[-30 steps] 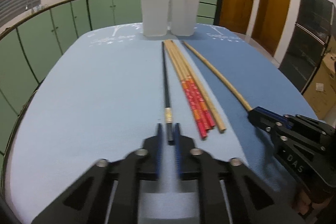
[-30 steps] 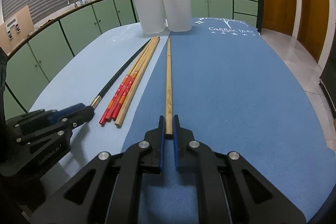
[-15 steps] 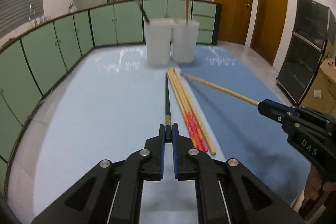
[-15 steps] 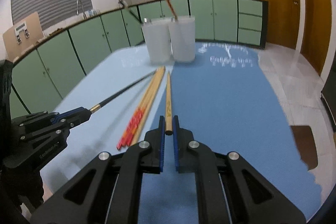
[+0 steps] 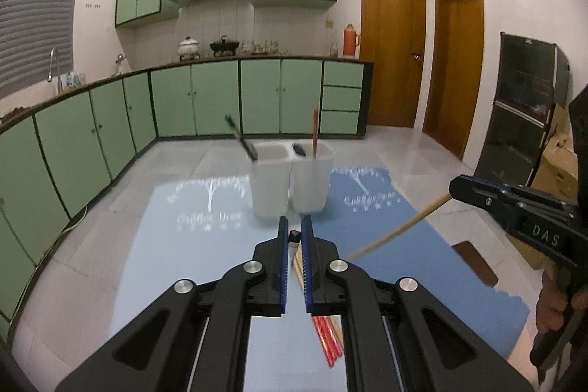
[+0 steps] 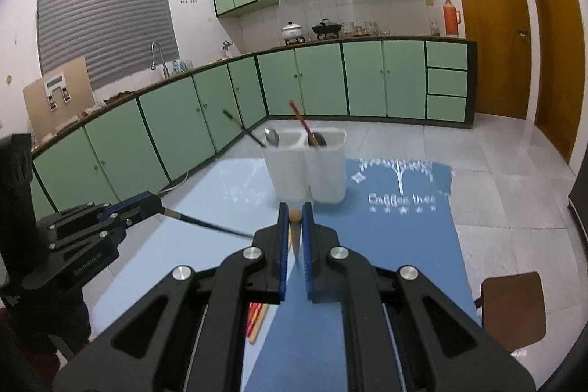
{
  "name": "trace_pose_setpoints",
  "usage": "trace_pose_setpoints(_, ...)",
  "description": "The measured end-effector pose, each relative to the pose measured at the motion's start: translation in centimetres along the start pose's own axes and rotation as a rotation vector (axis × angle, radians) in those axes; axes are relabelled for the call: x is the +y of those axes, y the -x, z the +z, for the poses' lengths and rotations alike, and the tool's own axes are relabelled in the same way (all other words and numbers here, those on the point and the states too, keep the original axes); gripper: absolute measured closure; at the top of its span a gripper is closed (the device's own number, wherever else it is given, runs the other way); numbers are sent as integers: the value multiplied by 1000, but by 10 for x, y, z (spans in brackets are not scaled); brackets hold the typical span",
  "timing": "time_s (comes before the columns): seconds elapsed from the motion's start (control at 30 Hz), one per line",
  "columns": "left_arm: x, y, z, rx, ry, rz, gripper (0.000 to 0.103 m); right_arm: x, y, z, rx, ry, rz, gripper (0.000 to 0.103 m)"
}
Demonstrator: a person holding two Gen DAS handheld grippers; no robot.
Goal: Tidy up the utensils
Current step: 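Carry both chopsticks up and lower them into the white holder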
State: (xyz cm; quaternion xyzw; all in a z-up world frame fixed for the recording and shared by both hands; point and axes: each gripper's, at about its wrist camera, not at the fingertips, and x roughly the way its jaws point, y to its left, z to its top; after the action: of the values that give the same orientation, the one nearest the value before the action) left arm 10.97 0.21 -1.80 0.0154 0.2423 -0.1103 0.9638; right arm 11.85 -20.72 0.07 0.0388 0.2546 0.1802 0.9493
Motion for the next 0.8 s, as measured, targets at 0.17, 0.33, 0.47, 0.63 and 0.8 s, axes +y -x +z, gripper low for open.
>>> trace_pose_setpoints(0.17, 4, -4, 17, -13, 2, -26, 96, -3, -3, 28, 18, 8, 10, 97)
trace_pose_setpoints(0.33, 3, -6, 28, -19, -13, -38, 97, -12, -11, 51, 42, -11, 47, 97)
trace_pose_setpoints(0.47, 3, -10, 37, -24, -15, -48, 97, -19, -18, 69, 48, -20, 65, 97)
trace_pose_setpoints(0.63, 5, -11, 52, -50, -16, -52, 97, -29, -22, 96, 21, -3, 67, 97)
trace_pose_setpoints(0.8, 11, -11, 86, -113, -25, -55, 97, -37, -21, 136, -36, 9, 70, 97)
